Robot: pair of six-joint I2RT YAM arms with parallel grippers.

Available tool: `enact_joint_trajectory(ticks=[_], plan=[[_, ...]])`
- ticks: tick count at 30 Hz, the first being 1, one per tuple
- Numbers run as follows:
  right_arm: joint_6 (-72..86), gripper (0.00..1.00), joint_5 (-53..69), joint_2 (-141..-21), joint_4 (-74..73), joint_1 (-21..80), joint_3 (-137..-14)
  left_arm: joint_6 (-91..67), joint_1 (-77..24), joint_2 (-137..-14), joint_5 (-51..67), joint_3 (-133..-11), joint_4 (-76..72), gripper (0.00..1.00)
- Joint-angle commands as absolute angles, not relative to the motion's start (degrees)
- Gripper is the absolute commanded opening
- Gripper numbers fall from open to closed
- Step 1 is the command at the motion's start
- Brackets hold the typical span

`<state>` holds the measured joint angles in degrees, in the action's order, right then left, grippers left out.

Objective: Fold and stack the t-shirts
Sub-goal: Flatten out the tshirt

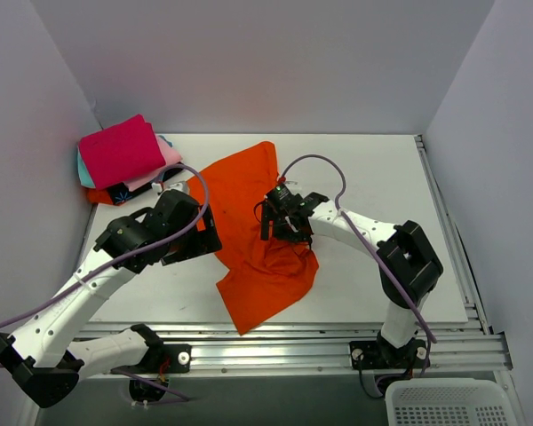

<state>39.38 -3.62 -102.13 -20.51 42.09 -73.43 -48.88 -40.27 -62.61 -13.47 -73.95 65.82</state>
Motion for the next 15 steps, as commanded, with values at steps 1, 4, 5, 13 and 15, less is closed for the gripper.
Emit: enact_joint_trajectory(ticks=[1,4,5,13,15], plan=[[39.0,0.72,-5.9,-102.9,-22.5,42.2,-74.5,-47.6,-39.6,-62.3,-12.7,-74.0,66.4,1.00],[39.4,0.70,-5.7,-103.4,-22.2,42.3,-74.2,-47.0,-38.9,-62.2,-12.7,-74.0,66.6,1.00],[39.5,0.69,-5.5,-103.5,-22.1,42.2,-74.2,-46.9,-38.8,-62.1,-12.6,-74.0,66.6,1.00],[39.2,0.69,-5.5,-105.5,-22.0,42.2,-75.1,-45.8,-37.1,-61.7,-12.0,-73.1,66.9,1.00],[39.1,0.69,-5.4,-106.3,-21.8,42.2,-75.7,-45.6,-36.7,-61.7,-11.6,-72.9,66.8,1.00]])
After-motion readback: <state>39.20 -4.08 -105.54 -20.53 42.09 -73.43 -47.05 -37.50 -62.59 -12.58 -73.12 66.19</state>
